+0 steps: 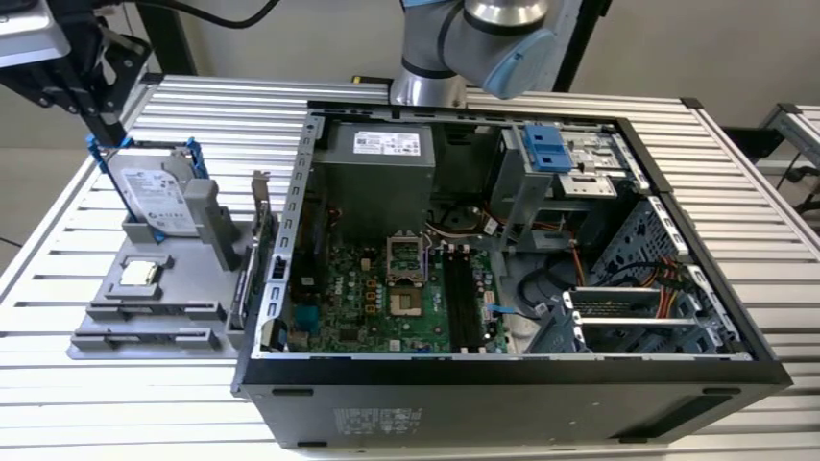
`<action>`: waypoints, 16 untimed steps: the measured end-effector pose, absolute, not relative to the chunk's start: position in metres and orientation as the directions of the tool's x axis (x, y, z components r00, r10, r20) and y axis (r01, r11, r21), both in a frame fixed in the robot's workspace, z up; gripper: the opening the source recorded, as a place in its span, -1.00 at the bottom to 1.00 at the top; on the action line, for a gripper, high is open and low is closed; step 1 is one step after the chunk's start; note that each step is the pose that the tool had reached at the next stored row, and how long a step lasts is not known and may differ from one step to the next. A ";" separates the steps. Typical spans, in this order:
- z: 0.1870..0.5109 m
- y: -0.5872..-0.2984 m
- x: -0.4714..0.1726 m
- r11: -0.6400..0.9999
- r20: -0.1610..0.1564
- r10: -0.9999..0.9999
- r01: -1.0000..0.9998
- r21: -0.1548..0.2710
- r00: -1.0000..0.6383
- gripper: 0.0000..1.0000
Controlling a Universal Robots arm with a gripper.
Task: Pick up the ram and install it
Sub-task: 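Reach for the ram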
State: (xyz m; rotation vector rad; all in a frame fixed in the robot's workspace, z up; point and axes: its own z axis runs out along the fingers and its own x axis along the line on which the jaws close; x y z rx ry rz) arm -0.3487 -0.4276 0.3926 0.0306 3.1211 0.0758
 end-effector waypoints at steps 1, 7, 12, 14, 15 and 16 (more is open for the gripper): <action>0.393 -0.428 -0.349 0.999 -0.019 0.020 0.019 0.049 -1.000 -1.00; 0.393 -0.433 -0.350 0.999 -0.019 0.020 0.019 0.049 -1.000 -1.00; 0.393 -0.436 -0.350 0.999 -0.019 0.020 0.019 0.049 -1.000 -1.00; 0.393 -0.438 -0.351 0.999 -0.019 0.020 0.019 0.049 -1.000 -1.00; 0.393 -0.438 -0.351 0.999 -0.019 0.020 0.019 0.049 -1.000 -1.00; 0.393 -0.439 -0.351 0.999 -0.019 0.020 0.019 0.049 -1.000 -1.00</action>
